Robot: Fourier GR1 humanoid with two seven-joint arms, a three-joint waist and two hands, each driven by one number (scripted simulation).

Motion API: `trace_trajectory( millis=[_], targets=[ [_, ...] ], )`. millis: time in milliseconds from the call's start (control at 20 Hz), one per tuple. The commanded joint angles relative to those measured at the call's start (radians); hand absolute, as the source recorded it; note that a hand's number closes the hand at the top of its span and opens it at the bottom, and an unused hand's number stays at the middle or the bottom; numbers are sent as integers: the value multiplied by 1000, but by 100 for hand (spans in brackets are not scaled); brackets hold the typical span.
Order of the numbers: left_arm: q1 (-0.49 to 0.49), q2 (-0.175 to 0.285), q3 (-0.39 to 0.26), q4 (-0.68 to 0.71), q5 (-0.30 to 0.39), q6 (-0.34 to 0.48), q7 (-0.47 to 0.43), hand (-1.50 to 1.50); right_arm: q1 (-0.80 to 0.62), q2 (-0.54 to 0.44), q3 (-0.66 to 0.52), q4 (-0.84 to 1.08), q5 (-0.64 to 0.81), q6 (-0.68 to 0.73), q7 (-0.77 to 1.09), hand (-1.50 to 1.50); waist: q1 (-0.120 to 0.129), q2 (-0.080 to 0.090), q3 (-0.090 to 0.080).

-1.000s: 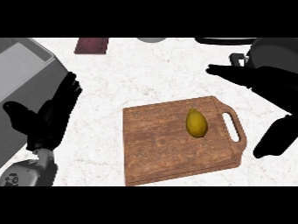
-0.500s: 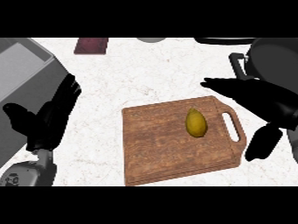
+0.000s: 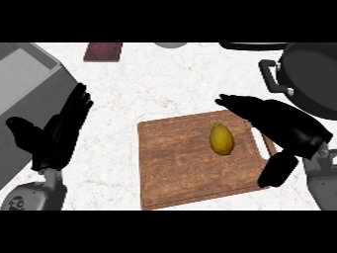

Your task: Pick the lemon from the cutting board and place it in the pot

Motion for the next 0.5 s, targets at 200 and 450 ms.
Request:
trace_trajectory(
  millis=[200,450],
  targets=[
    [-18,-11,25,-54,-7,0,82,0,27,123,14,11,118,18,73,-150,1,0,0],
    [25,1,41,-42,20,-60,35,0,-84,146,0,171,201,24,57,-150,7,1,0]
  ],
)
